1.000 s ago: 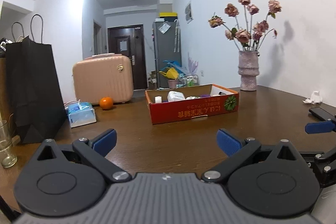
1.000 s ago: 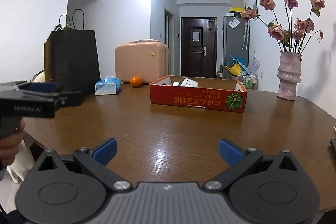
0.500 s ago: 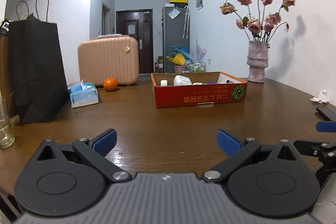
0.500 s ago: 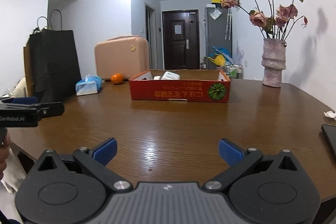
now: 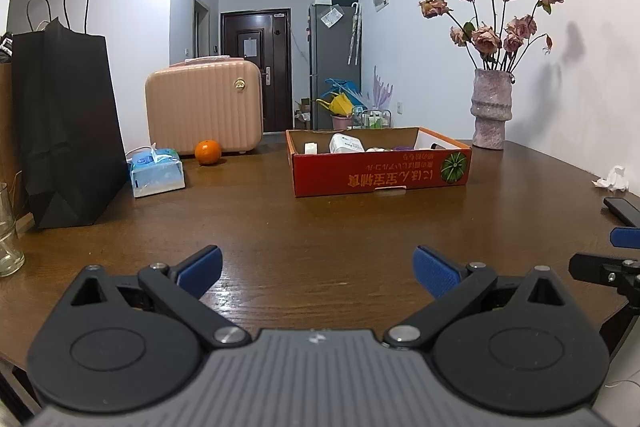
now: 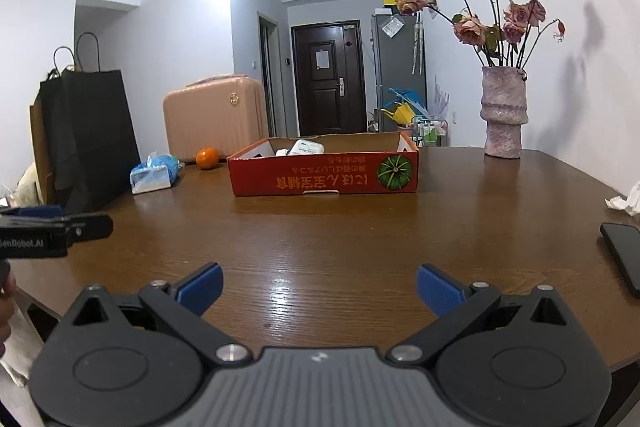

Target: Organize rigid objects

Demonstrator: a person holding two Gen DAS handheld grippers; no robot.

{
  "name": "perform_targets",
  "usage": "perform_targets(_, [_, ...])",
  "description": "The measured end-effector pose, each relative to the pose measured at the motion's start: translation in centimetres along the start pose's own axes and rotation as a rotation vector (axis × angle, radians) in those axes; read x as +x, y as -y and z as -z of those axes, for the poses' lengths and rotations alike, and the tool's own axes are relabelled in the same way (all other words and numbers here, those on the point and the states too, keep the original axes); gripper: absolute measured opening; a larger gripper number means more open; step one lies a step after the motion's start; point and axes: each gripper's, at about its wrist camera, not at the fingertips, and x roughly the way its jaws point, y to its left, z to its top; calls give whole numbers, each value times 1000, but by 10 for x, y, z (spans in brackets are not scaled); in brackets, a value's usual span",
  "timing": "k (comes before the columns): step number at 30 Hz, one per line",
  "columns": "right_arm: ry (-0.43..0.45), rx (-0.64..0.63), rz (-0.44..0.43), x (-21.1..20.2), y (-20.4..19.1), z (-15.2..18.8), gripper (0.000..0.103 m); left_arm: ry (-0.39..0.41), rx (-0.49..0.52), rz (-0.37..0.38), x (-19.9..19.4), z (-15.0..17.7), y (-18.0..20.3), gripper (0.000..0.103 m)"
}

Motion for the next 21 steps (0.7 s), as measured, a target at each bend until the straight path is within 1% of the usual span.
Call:
perform_targets(10, [-9,-13,8,3,-2,0,103,-16,1,-7,3,2,-1,103])
perform_targets(21, [1,-15,12,-1,-4,-2,103,-10,0,2,2,0,-1,103])
